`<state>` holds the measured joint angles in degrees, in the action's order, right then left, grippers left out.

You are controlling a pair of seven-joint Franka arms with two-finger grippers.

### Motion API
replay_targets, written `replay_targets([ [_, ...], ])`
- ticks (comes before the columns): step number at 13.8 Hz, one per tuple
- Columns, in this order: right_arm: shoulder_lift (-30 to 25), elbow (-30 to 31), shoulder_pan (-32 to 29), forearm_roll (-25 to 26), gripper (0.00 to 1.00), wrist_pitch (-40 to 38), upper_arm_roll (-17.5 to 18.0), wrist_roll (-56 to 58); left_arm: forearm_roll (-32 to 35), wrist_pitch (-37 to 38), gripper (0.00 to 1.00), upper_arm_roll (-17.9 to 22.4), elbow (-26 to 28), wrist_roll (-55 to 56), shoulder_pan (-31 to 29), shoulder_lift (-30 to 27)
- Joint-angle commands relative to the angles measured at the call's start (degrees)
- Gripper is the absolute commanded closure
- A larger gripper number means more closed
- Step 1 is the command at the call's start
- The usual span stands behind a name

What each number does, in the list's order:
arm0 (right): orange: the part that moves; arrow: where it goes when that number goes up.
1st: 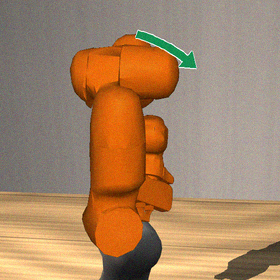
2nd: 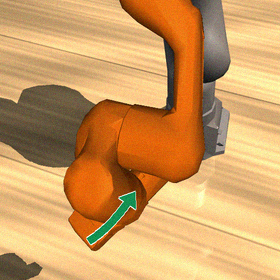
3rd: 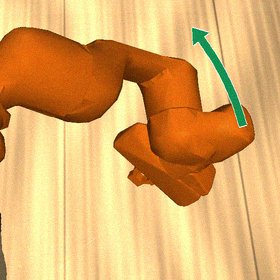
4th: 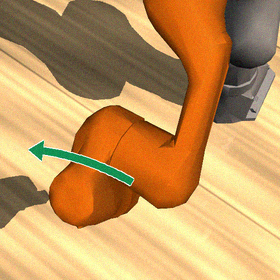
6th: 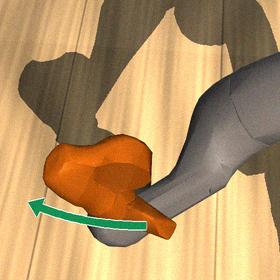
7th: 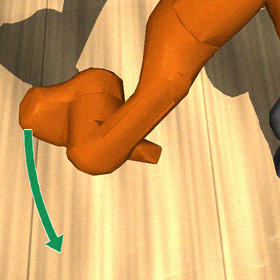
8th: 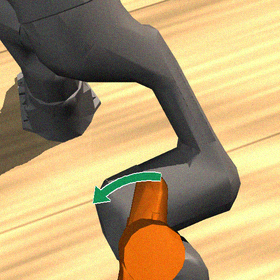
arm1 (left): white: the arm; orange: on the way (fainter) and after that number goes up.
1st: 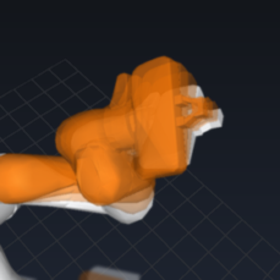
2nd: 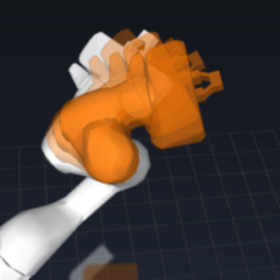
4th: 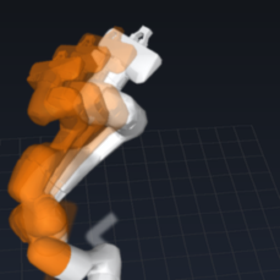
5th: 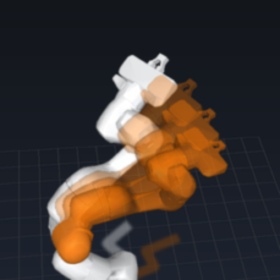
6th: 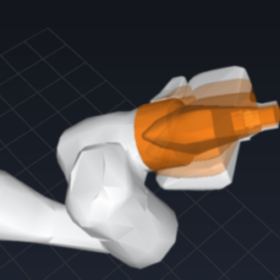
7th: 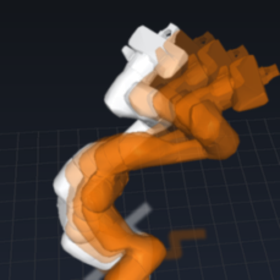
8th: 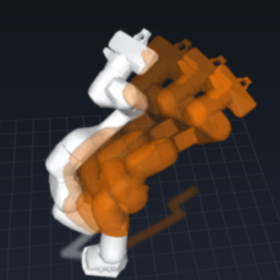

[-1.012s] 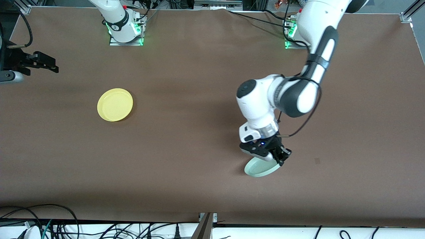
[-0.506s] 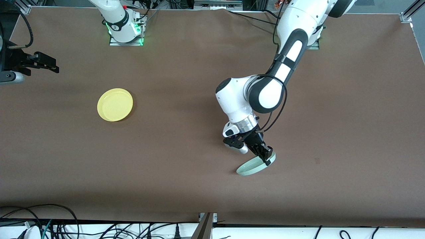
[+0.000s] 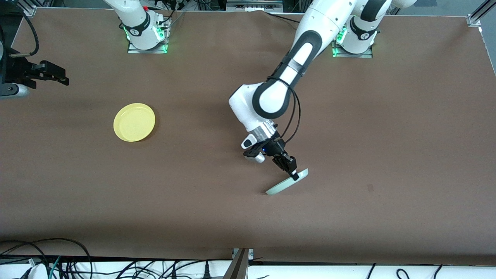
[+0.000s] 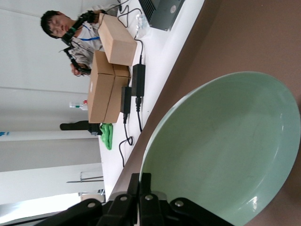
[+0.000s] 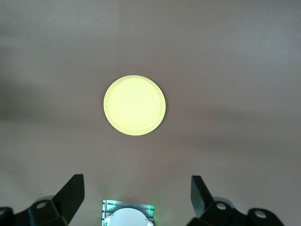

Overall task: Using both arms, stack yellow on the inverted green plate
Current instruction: 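Flip the green plate upside down onto the table with the left gripper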

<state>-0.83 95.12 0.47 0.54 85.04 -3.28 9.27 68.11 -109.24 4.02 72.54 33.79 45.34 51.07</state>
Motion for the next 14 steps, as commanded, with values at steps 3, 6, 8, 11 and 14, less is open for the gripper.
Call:
replay_targets([
  [3,0.7,-1.4,0.1,-0.8,0.0,-1.0,-0.1,-0.4,-0.3,3.6,1.0,-0.2,-3.4,3.2,4.0,3.3],
  [6,0.7,-1.4,0.1,-1.1,0.0,-1.0,-0.1,-0.4,-4.3,4.6,1.0,-4.3,-3.5,6.4,5.6,4.1],
  [8,0.7,-1.4,0.1,-1.2,0.0,-1.0,0.0,-0.5,-4.6,5.2,1.0,-5.9,-3.6,10.7,7.3,5.3],
  [11,0.7,-1.4,0.1,-1.2,0.0,-1.0,-0.1,-0.3,-7.1,5.0,1.0,-8.1,-4.8,14.8,7.8,6.8],
  [14,0.7,-1.4,0.0,-1.2,0.0,-1.0,-0.1,-0.3,-10.7,4.8,1.0,-10.2,-5.5,18.4,7.9,8.0],
])
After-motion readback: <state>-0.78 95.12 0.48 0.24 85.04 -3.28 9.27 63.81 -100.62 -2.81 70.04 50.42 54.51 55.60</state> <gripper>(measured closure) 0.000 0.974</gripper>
